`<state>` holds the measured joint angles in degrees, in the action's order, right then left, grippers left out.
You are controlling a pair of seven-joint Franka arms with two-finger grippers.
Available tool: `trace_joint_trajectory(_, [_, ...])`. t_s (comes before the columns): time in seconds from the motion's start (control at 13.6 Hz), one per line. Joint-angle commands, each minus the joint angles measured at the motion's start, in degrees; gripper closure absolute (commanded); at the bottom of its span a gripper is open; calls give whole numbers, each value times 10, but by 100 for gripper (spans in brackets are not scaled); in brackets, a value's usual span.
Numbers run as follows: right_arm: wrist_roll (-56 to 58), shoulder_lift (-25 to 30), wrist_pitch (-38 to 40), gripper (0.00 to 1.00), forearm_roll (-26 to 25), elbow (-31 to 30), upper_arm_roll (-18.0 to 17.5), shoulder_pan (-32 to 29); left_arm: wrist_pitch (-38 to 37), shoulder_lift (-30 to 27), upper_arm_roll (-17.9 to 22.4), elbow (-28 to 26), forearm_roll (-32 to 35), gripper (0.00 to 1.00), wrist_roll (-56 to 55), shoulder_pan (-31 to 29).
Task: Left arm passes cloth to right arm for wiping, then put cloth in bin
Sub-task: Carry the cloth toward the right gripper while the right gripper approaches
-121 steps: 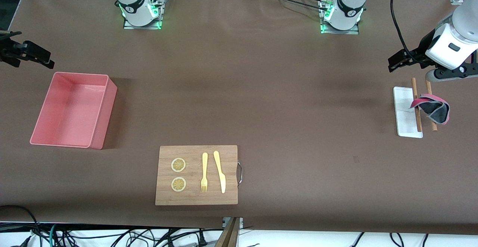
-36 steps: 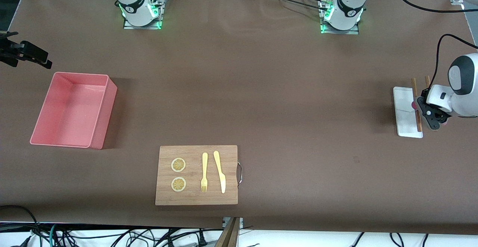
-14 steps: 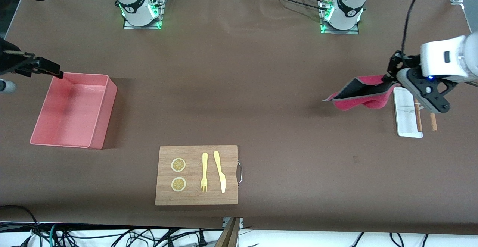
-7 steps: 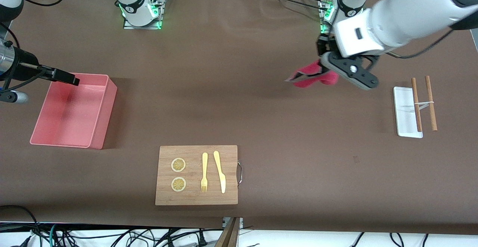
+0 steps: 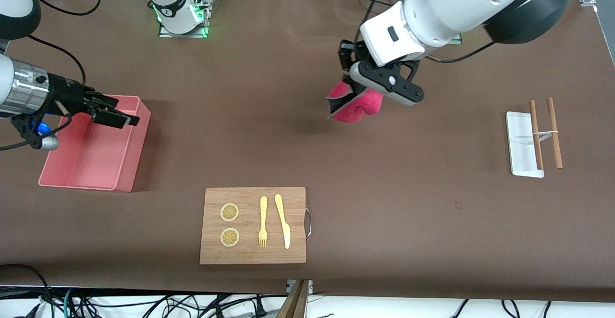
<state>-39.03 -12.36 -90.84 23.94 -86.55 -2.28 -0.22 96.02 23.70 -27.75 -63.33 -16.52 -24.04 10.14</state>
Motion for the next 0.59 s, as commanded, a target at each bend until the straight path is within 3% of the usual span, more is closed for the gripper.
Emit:
trace_joint_trajectory(0.0, [-110, -6, -34, 0, 39, 10, 1, 37, 79, 21, 2, 11, -63, 100, -37, 11])
trace_joint_trajectory(0.29, [-183, -21, -59, 0, 114, 9, 1, 62, 210, 45, 2, 11, -157, 100, -39, 35])
trace_joint_trajectory(0.52, [-237, -34, -104, 0, 124, 10, 1, 85, 301, 62, 2, 12, -201, 100, -40, 64])
